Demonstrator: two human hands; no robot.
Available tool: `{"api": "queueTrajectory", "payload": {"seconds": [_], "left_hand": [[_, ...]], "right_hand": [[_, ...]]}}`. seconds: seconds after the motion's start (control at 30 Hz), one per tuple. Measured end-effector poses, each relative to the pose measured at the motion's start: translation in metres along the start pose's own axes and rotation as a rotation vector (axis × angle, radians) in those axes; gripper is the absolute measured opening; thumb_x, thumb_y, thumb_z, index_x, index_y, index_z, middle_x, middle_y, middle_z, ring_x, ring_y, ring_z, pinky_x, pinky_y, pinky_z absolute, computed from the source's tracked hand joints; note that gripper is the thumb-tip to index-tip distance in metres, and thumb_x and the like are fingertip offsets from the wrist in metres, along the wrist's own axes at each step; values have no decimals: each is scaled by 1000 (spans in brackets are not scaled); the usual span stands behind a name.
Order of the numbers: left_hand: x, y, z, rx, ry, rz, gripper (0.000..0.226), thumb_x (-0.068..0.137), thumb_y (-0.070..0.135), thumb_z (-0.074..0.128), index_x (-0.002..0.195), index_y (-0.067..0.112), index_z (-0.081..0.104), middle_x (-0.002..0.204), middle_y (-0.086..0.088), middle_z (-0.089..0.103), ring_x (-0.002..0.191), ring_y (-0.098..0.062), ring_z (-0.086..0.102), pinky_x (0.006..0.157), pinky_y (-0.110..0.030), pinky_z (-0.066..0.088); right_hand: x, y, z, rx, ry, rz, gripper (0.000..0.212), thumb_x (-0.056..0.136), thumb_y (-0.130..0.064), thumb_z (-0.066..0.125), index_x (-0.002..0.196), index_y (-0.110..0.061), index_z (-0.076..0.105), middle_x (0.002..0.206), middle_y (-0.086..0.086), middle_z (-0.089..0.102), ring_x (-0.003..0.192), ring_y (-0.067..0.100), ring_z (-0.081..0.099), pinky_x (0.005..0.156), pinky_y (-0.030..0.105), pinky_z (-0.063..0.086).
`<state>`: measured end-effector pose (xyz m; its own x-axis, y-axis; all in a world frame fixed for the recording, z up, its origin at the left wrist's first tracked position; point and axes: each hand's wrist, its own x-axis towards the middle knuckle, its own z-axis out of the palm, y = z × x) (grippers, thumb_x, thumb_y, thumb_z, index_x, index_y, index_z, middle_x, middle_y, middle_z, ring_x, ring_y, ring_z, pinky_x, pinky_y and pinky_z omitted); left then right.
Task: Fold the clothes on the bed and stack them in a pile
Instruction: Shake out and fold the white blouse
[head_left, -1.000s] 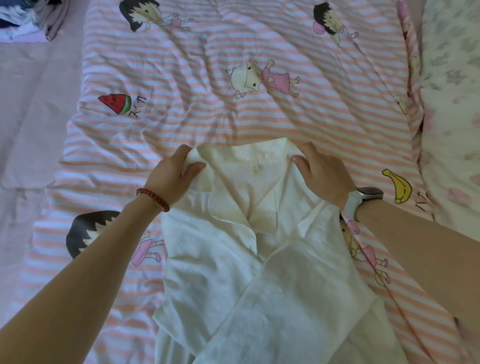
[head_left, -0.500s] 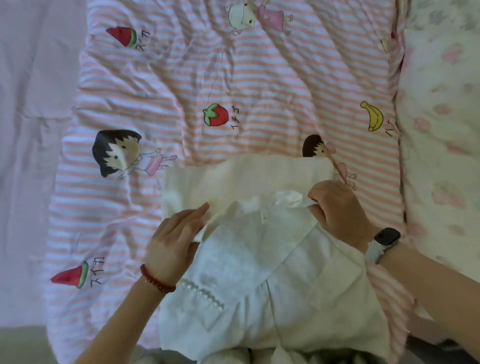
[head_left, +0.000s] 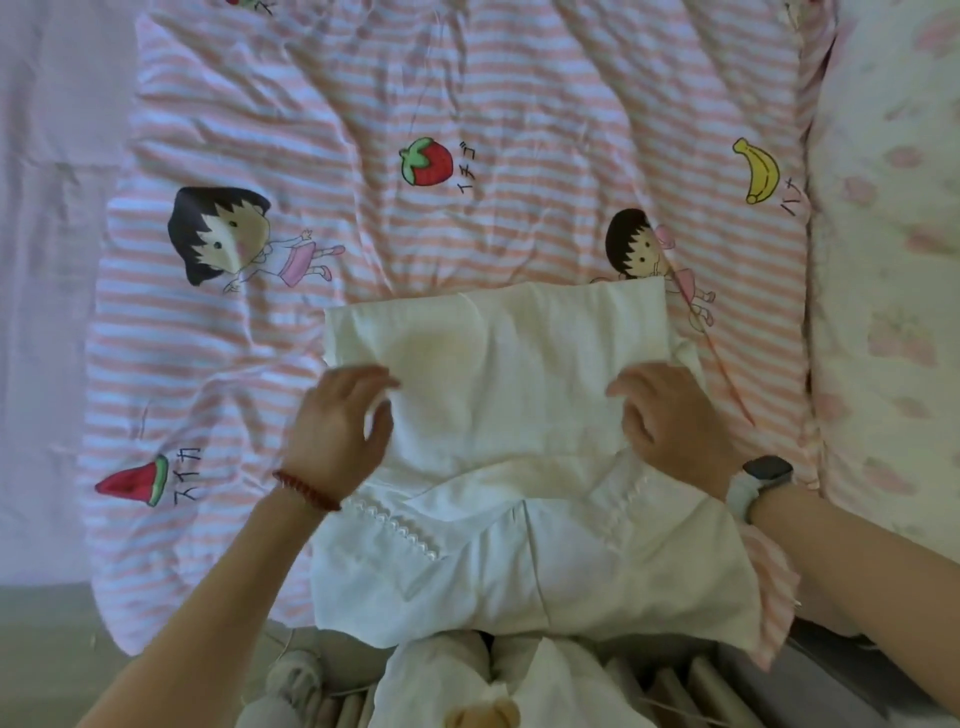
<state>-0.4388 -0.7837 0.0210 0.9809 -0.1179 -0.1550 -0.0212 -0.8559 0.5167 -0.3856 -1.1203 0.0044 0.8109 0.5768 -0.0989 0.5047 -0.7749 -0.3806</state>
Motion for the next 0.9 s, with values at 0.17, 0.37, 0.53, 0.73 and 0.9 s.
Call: {"api": "queueTrajectory", "payload": {"seconds": [0.17, 0.37, 0.53, 0.73, 0.9], "left_hand": [[78, -28, 7, 40, 18, -339, 34, 96, 19, 44, 128, 15, 55, 134, -11, 51, 126, -33, 39, 101, -46, 29], [94, -55, 12, 12, -103, -314, 27, 97, 28, 40, 95, 10, 60, 87, -9, 56, 90, -33, 53, 72, -35, 35], [78, -64, -1, 27, 8, -272, 27, 98, 32, 41, 79, 13, 43, 76, -5, 49, 68, -27, 46, 59, -32, 30], [84, -59, -2, 27, -30, -339, 25, 96, 29, 44, 95, 7, 54, 93, -9, 54, 79, -27, 49, 65, -31, 32], [92, -69, -20, -122, -303, -366, 29, 91, 23, 57, 116, 10, 60, 100, -4, 58, 96, -24, 52, 82, -28, 37]], "right_hand": [[74, 26, 0, -33, 83, 328, 31, 92, -6, 41, 120, -4, 53, 120, 13, 56, 114, 32, 48, 97, 41, 30], [108, 58, 2, -28, -202, 361, 30, 97, -24, 38, 116, -12, 57, 116, 11, 56, 111, 30, 45, 86, 38, 32], [99, 65, -13, -13, -140, 391, 26, 99, -26, 38, 112, -8, 52, 116, 12, 54, 87, 35, 54, 69, 39, 41], [98, 63, -23, -78, -133, 373, 23, 99, -26, 39, 100, -8, 53, 101, 10, 58, 83, 35, 56, 69, 37, 38], [100, 67, -34, 32, -330, 400, 18, 94, -26, 47, 107, -14, 55, 97, 9, 60, 95, 35, 55, 81, 39, 36]]}}
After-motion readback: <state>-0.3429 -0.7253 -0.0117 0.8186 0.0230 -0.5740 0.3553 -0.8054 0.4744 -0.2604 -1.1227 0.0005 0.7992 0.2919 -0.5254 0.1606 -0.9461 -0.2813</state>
